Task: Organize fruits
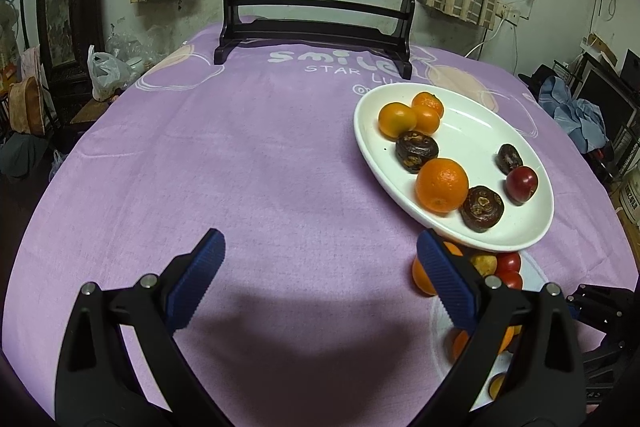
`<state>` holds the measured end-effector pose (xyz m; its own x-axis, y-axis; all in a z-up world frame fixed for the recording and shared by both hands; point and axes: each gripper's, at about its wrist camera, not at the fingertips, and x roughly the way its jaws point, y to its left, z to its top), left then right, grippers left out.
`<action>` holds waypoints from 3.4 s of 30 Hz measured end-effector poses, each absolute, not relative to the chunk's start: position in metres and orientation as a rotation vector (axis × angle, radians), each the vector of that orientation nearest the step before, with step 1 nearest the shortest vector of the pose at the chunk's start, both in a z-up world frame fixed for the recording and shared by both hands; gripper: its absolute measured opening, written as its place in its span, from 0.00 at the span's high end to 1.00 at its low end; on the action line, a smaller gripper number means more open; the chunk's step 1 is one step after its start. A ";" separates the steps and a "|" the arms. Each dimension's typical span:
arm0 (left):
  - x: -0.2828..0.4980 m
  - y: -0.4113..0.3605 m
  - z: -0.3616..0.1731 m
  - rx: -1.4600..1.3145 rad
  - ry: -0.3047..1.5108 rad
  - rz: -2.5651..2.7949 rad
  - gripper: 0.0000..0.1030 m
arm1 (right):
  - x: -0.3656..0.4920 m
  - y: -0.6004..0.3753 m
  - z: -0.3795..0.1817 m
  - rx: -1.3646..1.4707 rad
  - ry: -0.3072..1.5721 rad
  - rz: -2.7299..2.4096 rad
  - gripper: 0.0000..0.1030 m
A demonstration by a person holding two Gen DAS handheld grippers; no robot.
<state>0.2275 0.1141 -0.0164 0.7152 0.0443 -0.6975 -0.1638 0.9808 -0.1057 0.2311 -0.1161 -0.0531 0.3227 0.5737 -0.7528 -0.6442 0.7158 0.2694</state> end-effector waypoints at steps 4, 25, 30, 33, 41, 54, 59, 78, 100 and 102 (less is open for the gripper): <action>0.226 0.113 -0.016 -0.164 0.766 0.109 0.05 | 0.232 -0.115 -0.054 -0.077 0.941 0.802 0.61; 0.188 0.037 -0.025 0.049 0.807 -0.287 0.32 | 0.247 -0.158 -0.034 0.146 0.905 0.730 0.64; 0.185 0.030 -0.028 0.059 0.818 -0.325 0.40 | 0.247 -0.160 -0.034 0.149 0.905 0.725 0.64; 0.181 0.025 -0.030 0.057 0.824 -0.364 0.49 | 0.246 -0.159 -0.035 0.144 0.905 0.725 0.64; 0.183 0.017 -0.038 0.022 0.880 -0.432 0.55 | 0.246 -0.158 -0.035 0.136 0.906 0.724 0.64; 0.197 -0.005 -0.052 -0.020 0.958 -0.452 0.57 | 0.247 -0.159 -0.037 0.135 0.912 0.710 0.64; 0.193 -0.007 -0.050 0.021 0.927 -0.431 0.58 | 0.245 -0.160 -0.035 0.145 0.904 0.716 0.64; 0.318 0.050 0.011 -0.124 0.741 -0.175 0.58 | 0.334 -0.132 -0.018 0.085 0.723 0.596 0.64; 0.226 0.084 0.010 -0.057 0.574 -0.004 0.02 | 0.243 -0.122 -0.017 -0.132 0.759 0.675 0.36; 0.219 0.093 0.009 -0.083 0.581 0.015 0.02 | 0.235 -0.125 -0.019 -0.113 0.783 0.706 0.35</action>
<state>0.2193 0.0933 0.0094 0.8361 -0.0093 -0.5484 -0.0378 0.9965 -0.0744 0.2354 -0.1251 -0.0186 0.4944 0.5410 -0.6804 -0.6212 0.7674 0.1588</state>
